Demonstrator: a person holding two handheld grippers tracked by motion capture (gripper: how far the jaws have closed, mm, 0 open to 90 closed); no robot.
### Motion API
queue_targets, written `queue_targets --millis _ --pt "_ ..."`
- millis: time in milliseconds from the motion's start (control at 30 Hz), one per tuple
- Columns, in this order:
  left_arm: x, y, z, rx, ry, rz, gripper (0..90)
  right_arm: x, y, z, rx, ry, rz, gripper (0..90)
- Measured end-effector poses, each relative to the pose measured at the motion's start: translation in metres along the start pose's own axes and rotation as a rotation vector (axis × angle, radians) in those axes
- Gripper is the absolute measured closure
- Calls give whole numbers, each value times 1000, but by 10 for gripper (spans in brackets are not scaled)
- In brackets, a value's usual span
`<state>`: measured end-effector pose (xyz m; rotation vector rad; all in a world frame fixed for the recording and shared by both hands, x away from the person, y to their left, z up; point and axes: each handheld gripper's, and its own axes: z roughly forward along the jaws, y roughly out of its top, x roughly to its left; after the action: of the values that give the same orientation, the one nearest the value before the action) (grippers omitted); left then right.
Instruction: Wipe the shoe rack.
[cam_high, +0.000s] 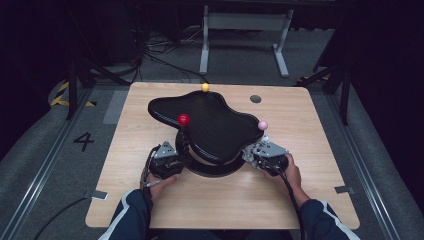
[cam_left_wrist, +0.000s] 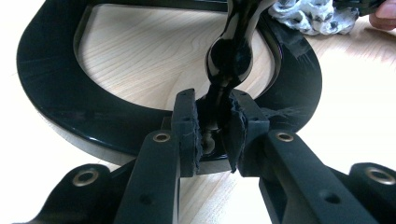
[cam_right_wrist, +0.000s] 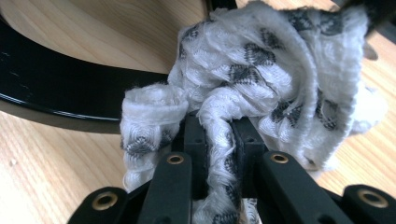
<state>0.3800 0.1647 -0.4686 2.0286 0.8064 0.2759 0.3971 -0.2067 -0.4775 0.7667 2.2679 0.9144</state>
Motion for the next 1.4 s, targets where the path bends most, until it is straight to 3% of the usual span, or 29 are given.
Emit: queue_targets --millis 33,67,233,333,433,867,1067,1167,1400 --pt "-1 -1 1 -5 -4 -18 743 1 0 1 -1 -3 -5 795" --pt "-1 0 1 3 5 1 743 1 1 2 -3 -8 -10 795" --pt "-1 -1 4 8 2 1 739 -4 1 2 -13 -3 -5 797" --pt "-1 0 4 8 2 8 741 -11 3 -10 -63 -15 24 799" --pt "-2 0 4 9 1 11 742 -16 2 -16 -79 -22 40 799" --pt "-1 1 4 13 -4 26 745 -36 -9 -43 -70 -95 139 802" --pt "0 1 4 11 -9 27 745 -37 -1 -56 -130 -122 128 801" --pt "1 1 4 15 -13 28 745 -33 6 -60 -175 -119 100 800" --pt "0 2 6 14 -14 30 746 -24 21 -58 -210 -90 38 800"
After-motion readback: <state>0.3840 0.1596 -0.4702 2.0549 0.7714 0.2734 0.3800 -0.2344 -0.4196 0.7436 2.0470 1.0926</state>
